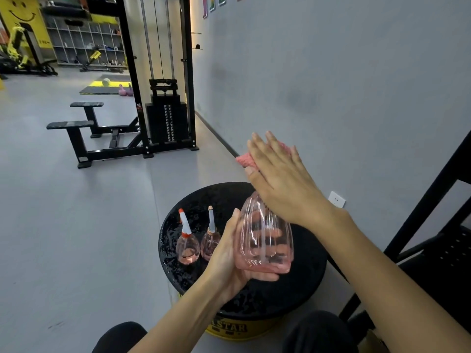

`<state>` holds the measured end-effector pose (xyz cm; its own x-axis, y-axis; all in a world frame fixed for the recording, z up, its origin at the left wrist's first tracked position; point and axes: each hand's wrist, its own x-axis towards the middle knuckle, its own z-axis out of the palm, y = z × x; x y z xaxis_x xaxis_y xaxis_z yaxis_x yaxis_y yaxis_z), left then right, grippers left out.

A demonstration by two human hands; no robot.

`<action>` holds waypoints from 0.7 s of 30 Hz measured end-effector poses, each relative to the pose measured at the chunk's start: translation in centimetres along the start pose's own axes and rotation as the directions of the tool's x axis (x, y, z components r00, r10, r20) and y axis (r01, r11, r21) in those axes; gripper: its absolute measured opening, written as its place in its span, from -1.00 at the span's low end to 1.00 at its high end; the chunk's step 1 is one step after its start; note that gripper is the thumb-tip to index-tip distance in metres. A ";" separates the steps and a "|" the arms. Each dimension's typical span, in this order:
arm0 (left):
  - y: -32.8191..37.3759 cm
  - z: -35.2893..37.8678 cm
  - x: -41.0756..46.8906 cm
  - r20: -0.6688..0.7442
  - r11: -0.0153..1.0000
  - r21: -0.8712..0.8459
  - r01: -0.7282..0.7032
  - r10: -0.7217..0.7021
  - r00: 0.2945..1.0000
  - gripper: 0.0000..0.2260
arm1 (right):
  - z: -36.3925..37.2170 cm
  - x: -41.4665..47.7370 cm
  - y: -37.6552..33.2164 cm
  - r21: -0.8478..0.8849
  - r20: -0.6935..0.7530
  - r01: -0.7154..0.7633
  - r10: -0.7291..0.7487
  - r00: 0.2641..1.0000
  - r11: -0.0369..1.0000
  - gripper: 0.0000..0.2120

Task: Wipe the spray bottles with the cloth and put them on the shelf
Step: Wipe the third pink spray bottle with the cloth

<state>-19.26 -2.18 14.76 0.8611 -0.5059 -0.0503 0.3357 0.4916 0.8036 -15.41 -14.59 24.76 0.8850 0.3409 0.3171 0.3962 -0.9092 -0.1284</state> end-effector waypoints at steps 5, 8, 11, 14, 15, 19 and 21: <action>0.2 -0.1 0.1 0.007 1.000 0.019 -0.007 0.007 1.000 -0.41 | 0.0 -0.1 -0.6 -0.002 0.024 0.015 -0.015 1.000 1.000 -0.41; 0.4 -0.4 -0.1 0.047 0.999 0.041 -0.006 0.004 0.999 -0.21 | 0.6 -1.4 -1.5 0.001 0.047 0.078 -0.078 0.996 0.997 -0.36; 0.3 -0.3 -0.2 0.090 0.999 0.034 -0.024 0.021 0.996 -0.28 | 0.6 -1.3 -1.3 0.002 0.061 0.078 -0.078 0.995 0.997 -0.37; 0.1 -0.2 -0.3 0.097 1.000 0.009 0.006 -0.007 0.995 -0.24 | 0.0 -0.1 -0.2 -0.023 0.046 0.026 -0.025 0.999 0.999 -0.41; 0.1 -0.1 -0.2 0.102 1.000 0.006 0.014 -0.014 0.995 -0.22 | -0.3 0.3 0.2 -0.037 0.034 0.008 -0.006 0.999 0.999 -0.41; 0.2 -0.1 -0.2 0.087 1.000 0.018 0.010 -0.011 0.996 -0.19 | -0.1 0.4 0.1 -0.061 0.030 0.010 -0.008 1.000 0.998 -0.39; 0.3 -0.2 -0.3 0.085 1.000 0.009 0.016 -0.017 0.996 -0.23 | 0.2 -0.5 -0.7 -0.041 0.061 0.057 -0.054 0.997 0.998 -0.36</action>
<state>-19.33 -1.77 14.93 0.8197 -0.5727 -0.0127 0.3456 0.4767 0.8083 -16.09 -14.10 24.53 0.8755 0.4035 0.2660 0.4354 -0.8974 -0.0720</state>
